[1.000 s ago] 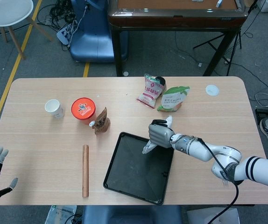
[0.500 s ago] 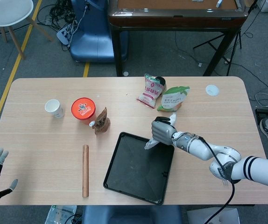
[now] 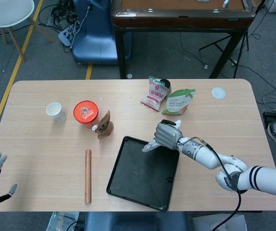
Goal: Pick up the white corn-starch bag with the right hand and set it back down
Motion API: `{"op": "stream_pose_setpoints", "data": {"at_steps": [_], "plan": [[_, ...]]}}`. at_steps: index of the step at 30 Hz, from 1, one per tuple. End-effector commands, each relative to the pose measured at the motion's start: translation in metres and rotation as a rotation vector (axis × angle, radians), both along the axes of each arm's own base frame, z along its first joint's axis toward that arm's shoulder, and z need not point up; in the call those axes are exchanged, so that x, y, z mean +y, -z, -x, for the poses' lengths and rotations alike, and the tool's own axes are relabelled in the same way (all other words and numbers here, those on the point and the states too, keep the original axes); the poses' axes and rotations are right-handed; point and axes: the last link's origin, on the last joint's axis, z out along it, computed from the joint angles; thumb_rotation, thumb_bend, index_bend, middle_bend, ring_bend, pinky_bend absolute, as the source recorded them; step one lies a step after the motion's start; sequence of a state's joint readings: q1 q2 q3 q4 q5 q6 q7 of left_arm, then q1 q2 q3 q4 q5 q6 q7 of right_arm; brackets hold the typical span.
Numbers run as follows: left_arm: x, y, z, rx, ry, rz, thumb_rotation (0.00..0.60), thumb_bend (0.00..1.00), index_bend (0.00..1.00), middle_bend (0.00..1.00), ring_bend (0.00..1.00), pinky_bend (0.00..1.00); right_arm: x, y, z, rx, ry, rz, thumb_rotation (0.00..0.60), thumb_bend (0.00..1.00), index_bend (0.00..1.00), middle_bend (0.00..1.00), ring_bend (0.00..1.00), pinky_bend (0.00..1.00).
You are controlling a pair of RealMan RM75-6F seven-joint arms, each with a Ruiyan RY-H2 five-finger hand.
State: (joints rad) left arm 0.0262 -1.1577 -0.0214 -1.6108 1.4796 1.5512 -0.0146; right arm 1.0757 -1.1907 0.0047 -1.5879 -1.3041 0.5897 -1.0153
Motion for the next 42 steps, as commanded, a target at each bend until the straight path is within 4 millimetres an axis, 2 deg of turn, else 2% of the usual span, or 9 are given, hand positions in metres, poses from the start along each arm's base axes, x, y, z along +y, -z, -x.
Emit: {"op": "stream_pose_setpoints", "data": {"at_steps": [1, 7, 16, 32, 42], "plan": [[0.002, 0.001, -0.002, 0.0, 0.004, 0.001, 0.6, 0.25, 0.0, 0.0, 0.08, 0.06, 0.009, -0.001, 0.032, -0.252, 0.177, 0.025, 0.6, 0.78, 0.95, 0.81, 0.72, 0.7], [0.006, 0.005, -0.008, 0.001, 0.023, 0.017, 0.6, 0.25, 0.0, 0.0, 0.08, 0.06, 0.014, 0.005, 0.065, -0.526, 0.317, 0.025, 0.6, 0.78, 0.95, 0.81, 0.72, 0.7], [0.006, 0.005, -0.01, 0.008, 0.019, 0.02, 0.6, 0.25, 0.0, 0.0, 0.08, 0.06, 0.017, 0.015, 0.096, -0.804, 0.416, 0.019, 0.6, 0.78, 0.95, 0.81, 0.72, 0.7], [0.008, 0.008, -0.011, 0.006, 0.015, 0.029, 0.6, 0.25, 0.0, 0.0, 0.08, 0.06, 0.007, 0.047, 0.124, -1.433, 0.736, 0.003, 0.6, 0.78, 0.95, 0.81, 0.72, 0.7], [0.008, 0.008, -0.012, 0.009, 0.013, 0.034, 0.6, 0.25, 0.0, 0.0, 0.08, 0.06, -0.001, 0.066, 0.136, -1.528, 0.879, 0.0, 0.6, 0.78, 0.95, 0.8, 0.72, 0.7]]}}
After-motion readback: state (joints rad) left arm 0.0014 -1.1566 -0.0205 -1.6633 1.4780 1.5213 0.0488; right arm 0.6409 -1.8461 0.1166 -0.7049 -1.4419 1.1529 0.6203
